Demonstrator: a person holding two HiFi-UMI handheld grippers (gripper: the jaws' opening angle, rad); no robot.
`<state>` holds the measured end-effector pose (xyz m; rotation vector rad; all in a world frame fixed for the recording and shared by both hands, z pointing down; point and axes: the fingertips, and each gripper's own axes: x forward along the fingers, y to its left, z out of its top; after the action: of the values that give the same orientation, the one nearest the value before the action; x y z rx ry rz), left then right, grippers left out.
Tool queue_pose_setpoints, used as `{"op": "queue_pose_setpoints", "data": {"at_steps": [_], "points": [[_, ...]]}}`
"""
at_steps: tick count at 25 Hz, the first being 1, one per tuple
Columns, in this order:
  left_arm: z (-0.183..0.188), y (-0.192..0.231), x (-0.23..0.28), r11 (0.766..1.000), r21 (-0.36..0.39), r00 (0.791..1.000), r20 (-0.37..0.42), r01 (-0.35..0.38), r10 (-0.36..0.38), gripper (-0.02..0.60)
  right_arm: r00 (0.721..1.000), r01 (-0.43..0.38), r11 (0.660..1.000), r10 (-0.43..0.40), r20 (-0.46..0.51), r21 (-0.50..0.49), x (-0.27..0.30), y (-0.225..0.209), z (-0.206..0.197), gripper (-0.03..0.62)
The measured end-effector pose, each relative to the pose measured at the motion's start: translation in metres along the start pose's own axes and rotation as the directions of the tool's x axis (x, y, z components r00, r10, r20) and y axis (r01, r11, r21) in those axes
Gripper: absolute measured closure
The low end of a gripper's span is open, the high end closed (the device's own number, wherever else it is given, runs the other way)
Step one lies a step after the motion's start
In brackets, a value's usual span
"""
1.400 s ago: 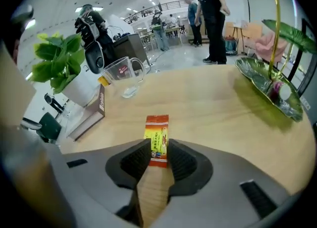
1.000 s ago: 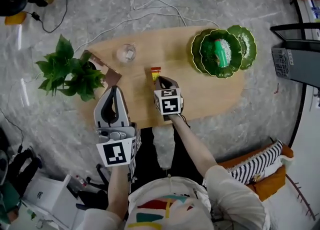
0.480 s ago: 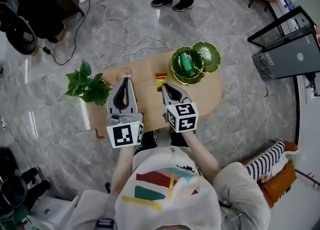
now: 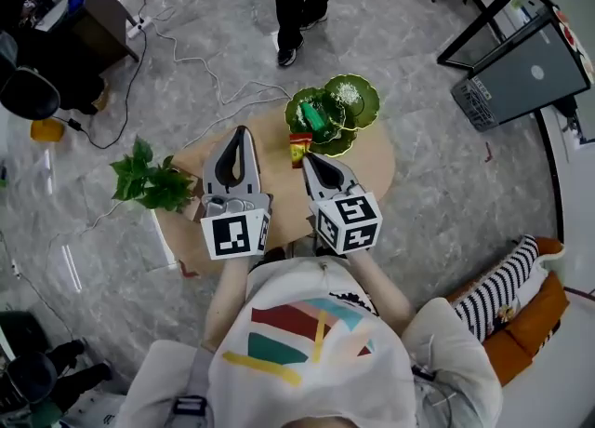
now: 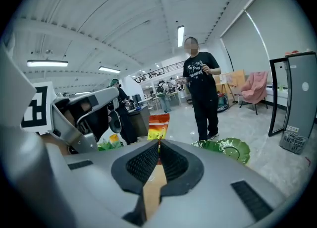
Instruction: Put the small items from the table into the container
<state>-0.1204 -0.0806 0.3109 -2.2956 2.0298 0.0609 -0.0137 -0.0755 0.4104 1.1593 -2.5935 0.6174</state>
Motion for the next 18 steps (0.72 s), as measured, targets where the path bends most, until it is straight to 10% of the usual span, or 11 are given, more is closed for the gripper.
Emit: {"op": "queue_pose_setpoints", "data": {"at_steps": [18], "points": [[-0.042, -0.030, 0.033, 1.000, 0.022, 0.990, -0.142, -0.014, 0.017, 0.575, 0.956, 0.295, 0.955, -0.295, -0.007, 0.018, 0.047, -0.238, 0.025, 0.571]]}}
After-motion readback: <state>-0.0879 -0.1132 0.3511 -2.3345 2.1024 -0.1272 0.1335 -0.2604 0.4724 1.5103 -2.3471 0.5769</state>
